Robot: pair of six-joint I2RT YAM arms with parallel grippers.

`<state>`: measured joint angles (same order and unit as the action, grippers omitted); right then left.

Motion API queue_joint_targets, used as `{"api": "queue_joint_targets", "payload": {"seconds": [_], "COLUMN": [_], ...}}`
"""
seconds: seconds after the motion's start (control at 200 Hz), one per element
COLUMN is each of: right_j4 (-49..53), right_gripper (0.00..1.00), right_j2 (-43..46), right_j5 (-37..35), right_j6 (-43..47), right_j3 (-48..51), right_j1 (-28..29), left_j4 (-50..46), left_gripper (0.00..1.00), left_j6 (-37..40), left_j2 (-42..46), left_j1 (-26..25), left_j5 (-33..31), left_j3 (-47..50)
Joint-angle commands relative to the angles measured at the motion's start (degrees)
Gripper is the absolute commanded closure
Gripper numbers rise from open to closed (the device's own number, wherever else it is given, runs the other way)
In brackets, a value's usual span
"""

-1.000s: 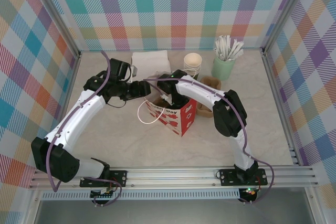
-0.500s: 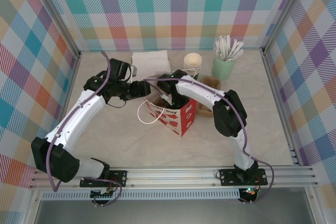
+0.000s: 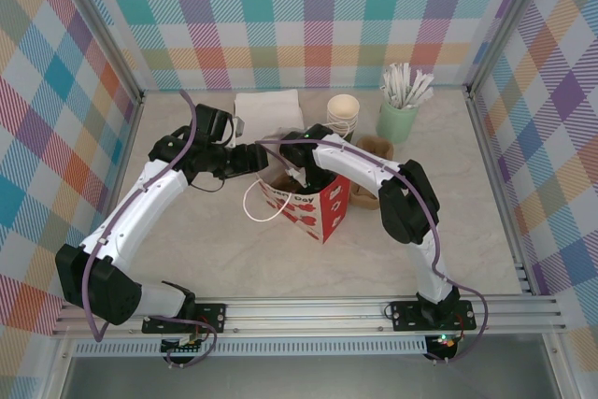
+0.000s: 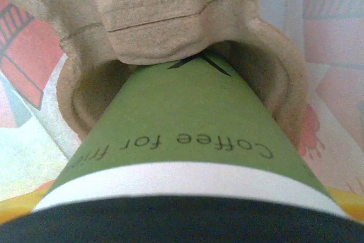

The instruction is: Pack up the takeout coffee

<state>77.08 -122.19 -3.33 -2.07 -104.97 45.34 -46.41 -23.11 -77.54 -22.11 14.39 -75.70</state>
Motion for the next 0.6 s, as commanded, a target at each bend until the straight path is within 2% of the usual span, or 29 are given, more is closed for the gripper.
{"api": "queue_joint_targets", "payload": {"seconds": [0.0,0.235,0.595], "right_j4": [-4.14,-2.39,-1.20], "right_gripper": [0.09,0.01,0.00], "right_j2": [-1.32,0.37,1.83], "right_j5": [0.22,0.96,5.27], "right_j6": [0.19,-0.22,-1.63], "right_j3": [0.65,-2.24,-5.06], "right_j1": [-0.43,-0.69,-1.84], "left_j4": [-0.96,-1.05,-1.31], "left_gripper": [0.33,0.33,0.32], "left_j6": [0.46,0.50,0.28], "left_j2": [-0.24,-0.16,0.02], "left_j1": [-0.48,-0.44,-0.65], "left_j5": [-0.64,-0.48,-0.68], "left_j3": [-1.54,-1.55,-1.51]}}
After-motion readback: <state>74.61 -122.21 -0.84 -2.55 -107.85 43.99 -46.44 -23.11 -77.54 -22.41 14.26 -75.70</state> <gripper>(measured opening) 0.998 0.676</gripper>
